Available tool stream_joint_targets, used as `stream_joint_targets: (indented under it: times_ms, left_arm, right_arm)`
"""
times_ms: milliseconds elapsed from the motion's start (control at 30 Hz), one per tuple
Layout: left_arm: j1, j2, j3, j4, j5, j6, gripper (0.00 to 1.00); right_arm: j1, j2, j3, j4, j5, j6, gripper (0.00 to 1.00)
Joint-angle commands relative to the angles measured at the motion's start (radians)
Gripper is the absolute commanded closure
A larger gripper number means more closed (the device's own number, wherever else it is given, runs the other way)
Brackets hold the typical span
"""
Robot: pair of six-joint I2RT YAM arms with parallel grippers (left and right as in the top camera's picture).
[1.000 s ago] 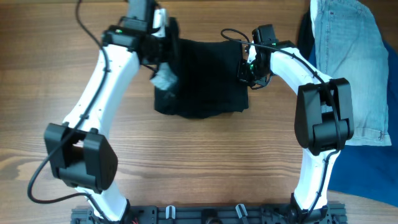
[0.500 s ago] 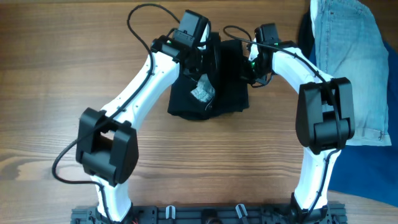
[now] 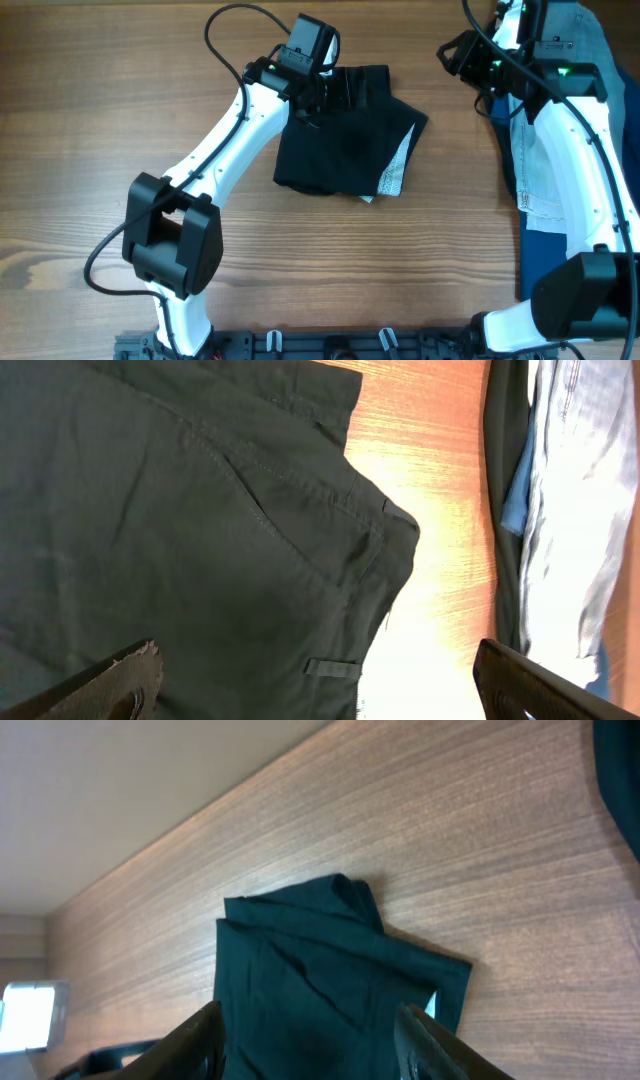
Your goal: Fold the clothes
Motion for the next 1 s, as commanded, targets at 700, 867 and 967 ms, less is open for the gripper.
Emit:
stream_joint_targets:
  times_ms: [700,867,967]
  left_arm:
    - [0.056,0.004,0.017,-0.126,-0.194,0.480,0.00]
    - [0.056,0.004,0.017,-0.125,-0.194,0.480,0.00]
    - [0.057,-0.004,0.017,-0.126,-0.199,0.472,0.00]
  right_arm:
    - [0.070,0.586,0.003,0.034,-0.052,-0.251,0.18]
    - [0.121,0.585,0.004,0.039,-0.089,-0.262,0.84]
    - [0.116,0.551,0.045,0.031,-0.093,-0.262,0.96]
